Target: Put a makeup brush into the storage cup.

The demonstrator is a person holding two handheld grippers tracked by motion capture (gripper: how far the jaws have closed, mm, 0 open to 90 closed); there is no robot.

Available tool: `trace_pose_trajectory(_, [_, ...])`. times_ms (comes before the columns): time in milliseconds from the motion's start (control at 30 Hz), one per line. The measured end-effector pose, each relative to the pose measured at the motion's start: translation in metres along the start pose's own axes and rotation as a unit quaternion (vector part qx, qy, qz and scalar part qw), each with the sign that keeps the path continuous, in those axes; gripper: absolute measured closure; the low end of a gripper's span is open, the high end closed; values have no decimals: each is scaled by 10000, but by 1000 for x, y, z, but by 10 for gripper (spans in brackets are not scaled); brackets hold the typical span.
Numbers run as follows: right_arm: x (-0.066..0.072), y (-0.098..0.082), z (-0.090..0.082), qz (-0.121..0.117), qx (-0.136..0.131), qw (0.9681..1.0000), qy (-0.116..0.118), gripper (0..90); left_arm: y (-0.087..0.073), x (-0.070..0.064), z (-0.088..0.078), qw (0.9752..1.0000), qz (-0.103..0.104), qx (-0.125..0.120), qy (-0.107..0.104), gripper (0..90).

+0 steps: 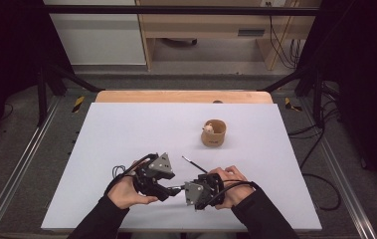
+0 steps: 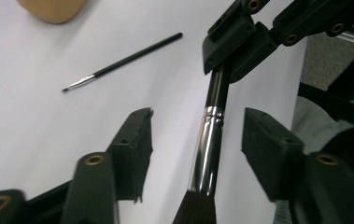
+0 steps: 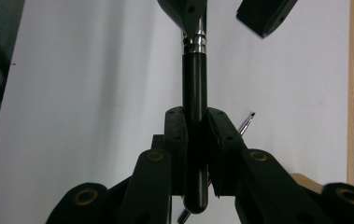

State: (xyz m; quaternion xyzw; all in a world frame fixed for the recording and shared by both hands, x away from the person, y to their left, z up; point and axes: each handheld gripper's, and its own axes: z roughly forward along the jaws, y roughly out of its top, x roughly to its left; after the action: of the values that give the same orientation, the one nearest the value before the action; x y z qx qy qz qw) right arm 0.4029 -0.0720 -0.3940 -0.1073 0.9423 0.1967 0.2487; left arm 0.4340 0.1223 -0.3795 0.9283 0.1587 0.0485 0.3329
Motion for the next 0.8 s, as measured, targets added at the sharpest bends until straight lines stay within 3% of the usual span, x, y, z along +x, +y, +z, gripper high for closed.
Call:
trace_pose_trajectory(133, [-2,-4,-1,227,15,9997,-56,796,-4,4,-7,9997,-64,-160,172,343])
trace_pose_trajectory(333, [-3,-11,-1,359,31,9993,-57,796,-17,13,-16,9986,-261,-329,337,255])
trace_pose_trajectory(500, [-4,-18,0,516,47,9986,-91,796,-30,18,-23,9956,-569,-632,399,208])
trace_pose_trajectory(800, [-4,-31,-2,845,31,9963,-169,796,-46,18,-31,9900,-789,-1069,470,168])
